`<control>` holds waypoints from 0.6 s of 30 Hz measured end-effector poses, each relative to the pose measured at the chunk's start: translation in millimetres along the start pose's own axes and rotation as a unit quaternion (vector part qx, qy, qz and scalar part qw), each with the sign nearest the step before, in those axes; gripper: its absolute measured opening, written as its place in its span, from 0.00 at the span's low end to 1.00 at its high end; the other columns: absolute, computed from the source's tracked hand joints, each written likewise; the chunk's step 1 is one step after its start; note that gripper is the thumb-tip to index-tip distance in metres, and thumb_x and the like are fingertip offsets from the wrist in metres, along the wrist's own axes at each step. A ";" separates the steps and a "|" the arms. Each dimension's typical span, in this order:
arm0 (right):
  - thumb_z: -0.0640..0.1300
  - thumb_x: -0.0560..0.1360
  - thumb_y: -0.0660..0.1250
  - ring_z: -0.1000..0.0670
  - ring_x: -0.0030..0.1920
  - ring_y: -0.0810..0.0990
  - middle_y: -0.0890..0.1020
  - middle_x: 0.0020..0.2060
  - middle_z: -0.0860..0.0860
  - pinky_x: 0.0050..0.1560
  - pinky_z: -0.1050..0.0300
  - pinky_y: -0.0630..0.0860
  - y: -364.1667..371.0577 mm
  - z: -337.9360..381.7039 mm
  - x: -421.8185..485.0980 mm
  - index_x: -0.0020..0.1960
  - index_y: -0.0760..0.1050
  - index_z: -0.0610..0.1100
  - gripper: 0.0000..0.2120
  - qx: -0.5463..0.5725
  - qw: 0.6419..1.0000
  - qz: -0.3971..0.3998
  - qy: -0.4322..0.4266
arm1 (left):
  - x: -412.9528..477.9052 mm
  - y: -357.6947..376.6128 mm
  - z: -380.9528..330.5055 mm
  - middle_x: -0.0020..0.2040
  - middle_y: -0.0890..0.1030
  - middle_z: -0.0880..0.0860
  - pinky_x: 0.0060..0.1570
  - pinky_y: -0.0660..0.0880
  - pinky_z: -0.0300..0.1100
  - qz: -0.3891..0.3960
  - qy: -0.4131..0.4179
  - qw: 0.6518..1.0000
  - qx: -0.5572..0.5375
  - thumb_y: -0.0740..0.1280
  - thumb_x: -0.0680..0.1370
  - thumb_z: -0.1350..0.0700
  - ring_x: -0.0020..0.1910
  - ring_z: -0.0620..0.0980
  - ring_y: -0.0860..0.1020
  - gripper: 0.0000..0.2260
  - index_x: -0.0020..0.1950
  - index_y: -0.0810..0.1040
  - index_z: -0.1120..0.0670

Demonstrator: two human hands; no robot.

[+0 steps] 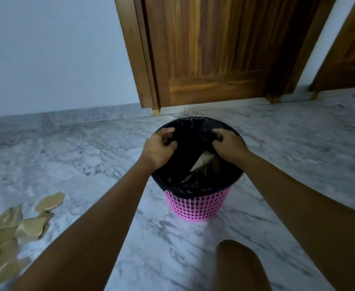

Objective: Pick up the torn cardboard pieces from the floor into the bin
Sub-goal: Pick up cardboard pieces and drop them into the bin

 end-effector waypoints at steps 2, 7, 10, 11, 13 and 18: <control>0.43 0.83 0.60 0.49 0.43 0.77 0.73 0.67 0.47 0.37 0.55 0.73 17.0 22.0 -0.5 0.75 0.66 0.49 0.21 0.003 0.999 0.014 -0.032 | -11.6 -24.3 6.9 0.58 0.82 0.51 0.63 0.74 0.41 -0.032 0.008 0.999 -0.020 0.70 0.77 0.58 0.58 0.49 0.80 0.14 0.62 0.80 0.52; 0.42 0.80 0.62 0.48 0.54 0.80 0.82 0.59 0.48 0.51 0.61 0.74 108.5 112.1 -22.8 0.63 0.80 0.47 0.14 -0.027 0.988 0.043 -0.145 | -68.1 -121.7 44.0 0.54 0.84 0.48 0.58 0.77 0.40 -0.094 -0.024 0.995 0.015 0.70 0.76 0.54 0.56 0.46 0.81 0.09 0.55 0.82 0.46; 0.43 0.79 0.63 0.49 0.63 0.78 0.79 0.65 0.49 0.57 0.65 0.70 189.0 171.3 -52.5 0.64 0.79 0.48 0.15 -0.060 0.970 0.135 -0.193 | -128.5 -200.9 86.7 0.52 0.84 0.49 0.52 0.77 0.39 -0.139 -0.071 0.987 0.026 0.71 0.76 0.54 0.53 0.48 0.82 0.07 0.52 0.83 0.46; 0.43 0.80 0.63 0.49 0.64 0.78 0.78 0.66 0.49 0.57 0.65 0.70 216.6 189.8 -66.7 0.64 0.79 0.48 0.15 -0.071 0.961 0.166 -0.210 | -152.8 -227.1 104.6 0.52 0.84 0.50 0.48 0.77 0.36 -0.158 -0.087 0.983 0.025 0.71 0.76 0.55 0.52 0.47 0.81 0.06 0.52 0.83 0.48; 0.42 0.81 0.61 0.47 0.66 0.76 0.77 0.67 0.49 0.60 0.62 0.71 273.5 223.2 -100.1 0.65 0.78 0.46 0.15 -0.087 0.939 0.231 -0.240 | -206.1 -276.4 143.0 0.53 0.84 0.53 0.44 0.76 0.34 -0.191 -0.122 0.974 0.025 0.70 0.77 0.58 0.50 0.47 0.81 0.06 0.52 0.82 0.51; 0.45 0.80 0.65 0.47 0.66 0.76 0.78 0.66 0.50 0.66 0.51 0.74 424.9 282.7 -198.2 0.62 0.80 0.49 0.12 -0.107 0.881 0.364 -0.283 | -354.6 -365.4 240.5 0.50 0.83 0.55 0.48 0.77 0.38 -0.254 -0.207 0.945 0.018 0.69 0.77 0.63 0.42 0.42 0.80 0.07 0.54 0.82 0.62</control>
Point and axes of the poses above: each hand's wrist, its own x-axis towards the middle knuckle, its own y-axis out of the palm, z = x × y, the point moved 2 cm from there along x, towards the middle knuckle
